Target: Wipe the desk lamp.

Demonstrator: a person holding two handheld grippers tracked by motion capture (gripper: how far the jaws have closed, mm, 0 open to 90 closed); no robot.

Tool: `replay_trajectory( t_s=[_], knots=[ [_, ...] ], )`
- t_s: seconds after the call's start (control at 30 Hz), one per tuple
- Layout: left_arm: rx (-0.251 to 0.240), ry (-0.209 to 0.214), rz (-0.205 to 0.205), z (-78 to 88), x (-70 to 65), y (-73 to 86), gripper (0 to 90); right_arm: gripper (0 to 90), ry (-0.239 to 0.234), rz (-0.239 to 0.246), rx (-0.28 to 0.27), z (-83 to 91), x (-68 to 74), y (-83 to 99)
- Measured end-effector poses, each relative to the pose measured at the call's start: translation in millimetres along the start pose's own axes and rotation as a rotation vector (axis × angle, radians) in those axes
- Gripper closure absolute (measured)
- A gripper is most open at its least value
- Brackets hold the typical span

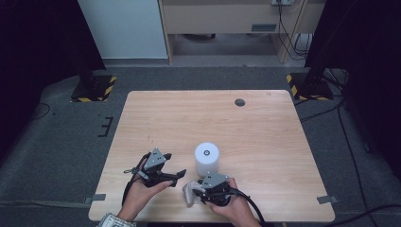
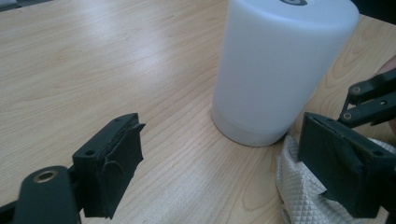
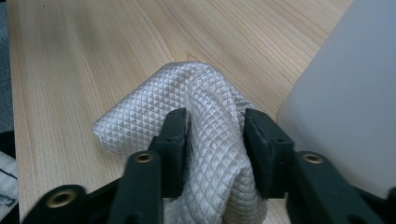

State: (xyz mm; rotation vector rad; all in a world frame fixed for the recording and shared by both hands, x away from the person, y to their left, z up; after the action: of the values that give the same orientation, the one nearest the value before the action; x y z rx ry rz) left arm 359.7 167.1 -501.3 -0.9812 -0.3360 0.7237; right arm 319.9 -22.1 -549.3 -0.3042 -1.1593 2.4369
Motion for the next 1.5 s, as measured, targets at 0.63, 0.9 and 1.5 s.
replay_trajectory(
  t_s=[0.63,0.9,1.5],
  knots=[
    [0.011,0.023,-0.028,2.3,-15.5,3.8,12.1,36.3,-0.005,-0.059,-0.011,53.8,-14.2,3.0],
    [0.08,0.085,-0.098,5.2,-42.2,14.3,21.0,54.0,-0.035,-0.039,0.024,65.0,-12.4,14.8],
    [0.221,0.139,-0.152,-46.3,-65.6,25.7,29.4,73.3,-0.084,-0.025,0.037,65.6,-8.8,18.5]
  ],
)
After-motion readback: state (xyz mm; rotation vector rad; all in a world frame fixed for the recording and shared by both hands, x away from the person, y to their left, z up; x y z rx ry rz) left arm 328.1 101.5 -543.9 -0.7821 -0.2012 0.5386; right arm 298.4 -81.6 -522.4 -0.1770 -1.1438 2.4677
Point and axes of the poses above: each handheld gripper's, and its own axes: z roughly backward along the jaws, y roughly out of its underside, x roughly to its left, the point moved 4 cm from there along -z, roughly forward along the jaws, and after that the axes turned 1 degree about -y, right-handed, at the moved point
